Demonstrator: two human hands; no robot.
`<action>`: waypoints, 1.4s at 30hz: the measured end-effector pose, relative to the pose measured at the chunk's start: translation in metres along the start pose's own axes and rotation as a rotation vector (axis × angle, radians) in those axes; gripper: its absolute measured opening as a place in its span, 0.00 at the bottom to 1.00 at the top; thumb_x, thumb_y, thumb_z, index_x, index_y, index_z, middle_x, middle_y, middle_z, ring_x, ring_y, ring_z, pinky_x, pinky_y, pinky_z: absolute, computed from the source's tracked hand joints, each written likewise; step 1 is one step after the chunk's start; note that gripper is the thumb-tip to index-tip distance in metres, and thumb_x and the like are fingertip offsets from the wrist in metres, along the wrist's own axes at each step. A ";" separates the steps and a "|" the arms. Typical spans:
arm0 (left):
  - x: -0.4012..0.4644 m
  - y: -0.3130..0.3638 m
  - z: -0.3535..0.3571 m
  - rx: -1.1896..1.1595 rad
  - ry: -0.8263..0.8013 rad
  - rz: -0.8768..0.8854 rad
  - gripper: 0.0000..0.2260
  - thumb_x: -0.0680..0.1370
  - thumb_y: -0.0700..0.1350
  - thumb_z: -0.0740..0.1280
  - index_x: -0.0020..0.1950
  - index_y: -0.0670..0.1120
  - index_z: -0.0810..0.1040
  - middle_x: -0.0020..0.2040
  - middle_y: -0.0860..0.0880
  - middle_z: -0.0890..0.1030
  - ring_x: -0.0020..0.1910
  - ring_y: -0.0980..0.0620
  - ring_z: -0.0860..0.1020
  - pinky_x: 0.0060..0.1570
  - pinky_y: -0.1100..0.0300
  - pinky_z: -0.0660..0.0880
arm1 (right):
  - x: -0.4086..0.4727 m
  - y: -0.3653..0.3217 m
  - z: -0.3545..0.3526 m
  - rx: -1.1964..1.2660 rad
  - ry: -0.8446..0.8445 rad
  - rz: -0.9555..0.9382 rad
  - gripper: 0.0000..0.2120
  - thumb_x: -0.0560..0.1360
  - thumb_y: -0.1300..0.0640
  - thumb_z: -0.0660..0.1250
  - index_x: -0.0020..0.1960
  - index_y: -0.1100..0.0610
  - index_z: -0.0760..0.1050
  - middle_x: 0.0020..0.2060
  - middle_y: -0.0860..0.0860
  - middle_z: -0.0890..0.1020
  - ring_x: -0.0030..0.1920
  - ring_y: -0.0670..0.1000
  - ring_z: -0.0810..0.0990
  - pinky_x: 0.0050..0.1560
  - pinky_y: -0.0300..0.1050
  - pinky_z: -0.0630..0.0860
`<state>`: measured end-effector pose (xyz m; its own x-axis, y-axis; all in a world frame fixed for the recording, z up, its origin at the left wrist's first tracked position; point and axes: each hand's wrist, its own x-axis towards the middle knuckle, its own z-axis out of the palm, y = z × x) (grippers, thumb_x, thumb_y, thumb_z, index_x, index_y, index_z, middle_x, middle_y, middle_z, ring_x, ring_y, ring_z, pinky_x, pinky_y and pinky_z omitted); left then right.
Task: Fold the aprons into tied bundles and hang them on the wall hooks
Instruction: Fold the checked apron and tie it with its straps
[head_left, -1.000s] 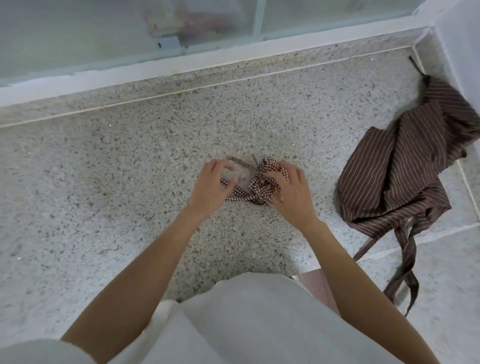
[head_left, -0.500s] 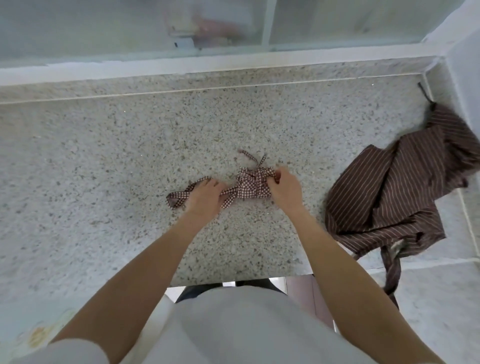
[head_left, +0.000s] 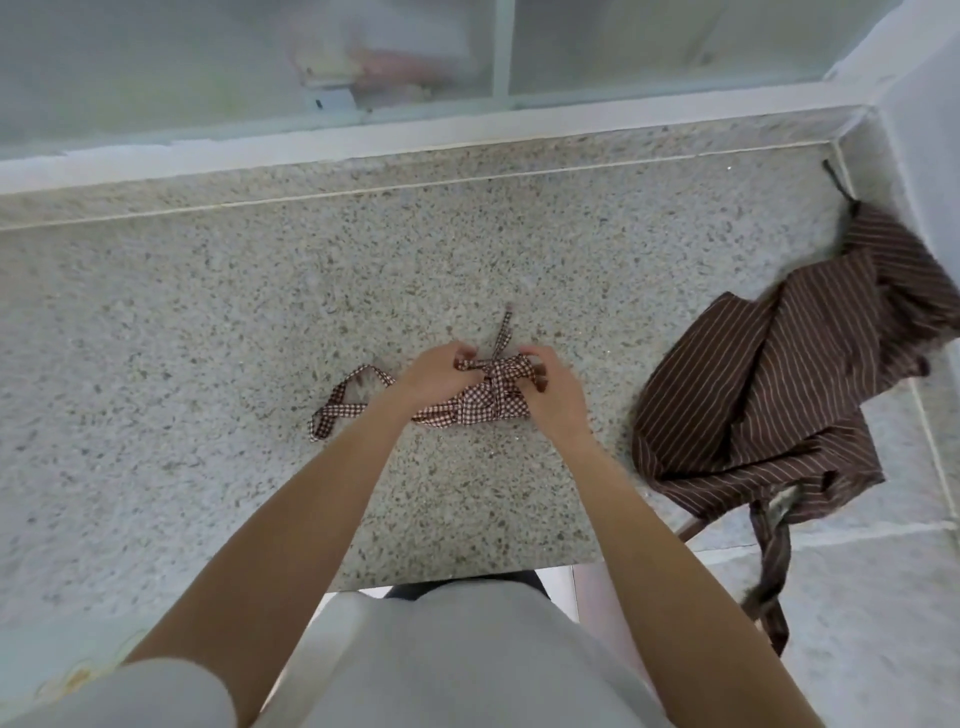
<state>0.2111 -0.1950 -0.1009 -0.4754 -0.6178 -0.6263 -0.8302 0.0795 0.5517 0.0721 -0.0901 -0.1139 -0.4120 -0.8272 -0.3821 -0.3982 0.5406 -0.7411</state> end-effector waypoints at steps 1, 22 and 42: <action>0.003 -0.001 -0.001 0.050 -0.006 0.017 0.19 0.77 0.51 0.66 0.66 0.45 0.73 0.64 0.46 0.76 0.62 0.47 0.73 0.54 0.61 0.65 | 0.001 0.002 0.001 -0.042 -0.011 -0.038 0.20 0.74 0.66 0.61 0.63 0.52 0.72 0.56 0.52 0.79 0.56 0.53 0.76 0.54 0.45 0.71; -0.038 -0.122 -0.046 0.416 0.269 0.244 0.06 0.79 0.47 0.62 0.53 0.49 0.76 0.47 0.50 0.79 0.47 0.49 0.77 0.44 0.57 0.73 | -0.072 0.023 0.010 -0.269 0.151 0.321 0.15 0.75 0.60 0.63 0.60 0.59 0.65 0.50 0.56 0.79 0.48 0.57 0.78 0.40 0.46 0.71; -0.142 0.160 -0.039 -0.130 -0.274 0.861 0.12 0.73 0.43 0.72 0.55 0.50 0.78 0.51 0.53 0.82 0.49 0.58 0.80 0.52 0.65 0.76 | -0.159 -0.064 -0.102 0.254 0.573 -0.228 0.01 0.75 0.57 0.67 0.46 0.51 0.76 0.35 0.54 0.78 0.36 0.47 0.75 0.41 0.48 0.72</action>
<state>0.1572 -0.1251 0.0983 -0.9819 -0.1765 -0.0692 -0.1250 0.3283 0.9363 0.0791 0.0224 0.0503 -0.7387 -0.6663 0.1017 -0.3507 0.2510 -0.9022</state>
